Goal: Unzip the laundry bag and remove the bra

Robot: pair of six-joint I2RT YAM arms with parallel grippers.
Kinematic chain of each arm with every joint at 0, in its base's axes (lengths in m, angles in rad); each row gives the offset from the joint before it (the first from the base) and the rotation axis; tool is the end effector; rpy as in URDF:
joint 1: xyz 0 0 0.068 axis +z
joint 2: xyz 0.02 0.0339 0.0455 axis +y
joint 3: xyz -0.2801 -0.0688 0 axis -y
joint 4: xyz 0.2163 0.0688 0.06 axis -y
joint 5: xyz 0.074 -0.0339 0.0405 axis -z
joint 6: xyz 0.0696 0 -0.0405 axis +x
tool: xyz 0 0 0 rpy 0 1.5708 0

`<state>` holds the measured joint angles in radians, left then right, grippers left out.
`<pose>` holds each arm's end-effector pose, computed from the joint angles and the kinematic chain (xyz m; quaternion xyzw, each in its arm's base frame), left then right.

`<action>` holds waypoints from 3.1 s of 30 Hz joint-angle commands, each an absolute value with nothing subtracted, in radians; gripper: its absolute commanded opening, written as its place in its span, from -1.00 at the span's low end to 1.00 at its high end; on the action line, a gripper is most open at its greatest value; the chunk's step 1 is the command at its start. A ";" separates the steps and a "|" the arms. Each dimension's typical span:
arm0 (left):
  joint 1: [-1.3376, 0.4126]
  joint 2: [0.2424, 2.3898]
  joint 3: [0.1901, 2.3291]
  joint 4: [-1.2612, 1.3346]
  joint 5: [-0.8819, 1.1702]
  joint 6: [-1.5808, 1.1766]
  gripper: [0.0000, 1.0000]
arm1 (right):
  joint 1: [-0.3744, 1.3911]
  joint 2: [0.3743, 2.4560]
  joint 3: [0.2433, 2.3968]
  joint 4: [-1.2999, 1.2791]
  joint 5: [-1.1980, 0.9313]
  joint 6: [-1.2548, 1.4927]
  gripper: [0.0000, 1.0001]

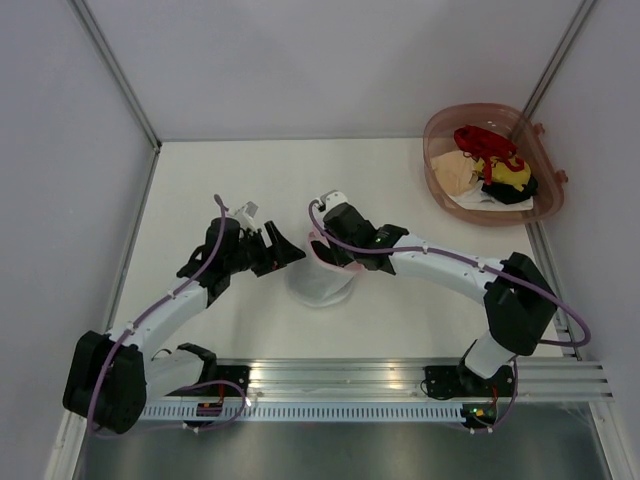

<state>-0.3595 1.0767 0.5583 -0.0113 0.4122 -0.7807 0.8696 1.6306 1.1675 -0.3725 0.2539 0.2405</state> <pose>0.1996 -0.1048 0.2354 -0.0780 0.8517 -0.4122 0.3140 0.2404 0.2576 0.2453 -0.2431 0.8943 0.0874 0.3652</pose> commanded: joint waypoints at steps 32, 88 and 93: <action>-0.462 1.471 1.043 -0.204 0.479 -0.531 0.28 | 0.871 1.385 1.034 -0.328 0.466 0.446 -0.99; -0.548 1.364 0.910 -0.351 0.325 -0.417 -0.95 | 0.833 1.485 0.868 0.089 0.212 0.540 0.23; -0.549 1.358 0.900 -0.348 0.316 -0.420 -0.95 | 0.821 1.589 0.882 0.129 0.186 0.522 0.23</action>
<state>-0.5415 1.3903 0.9092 -0.3874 0.2981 -0.4061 0.8261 1.5352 0.8463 0.0589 0.2138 0.5522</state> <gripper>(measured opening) 0.026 0.618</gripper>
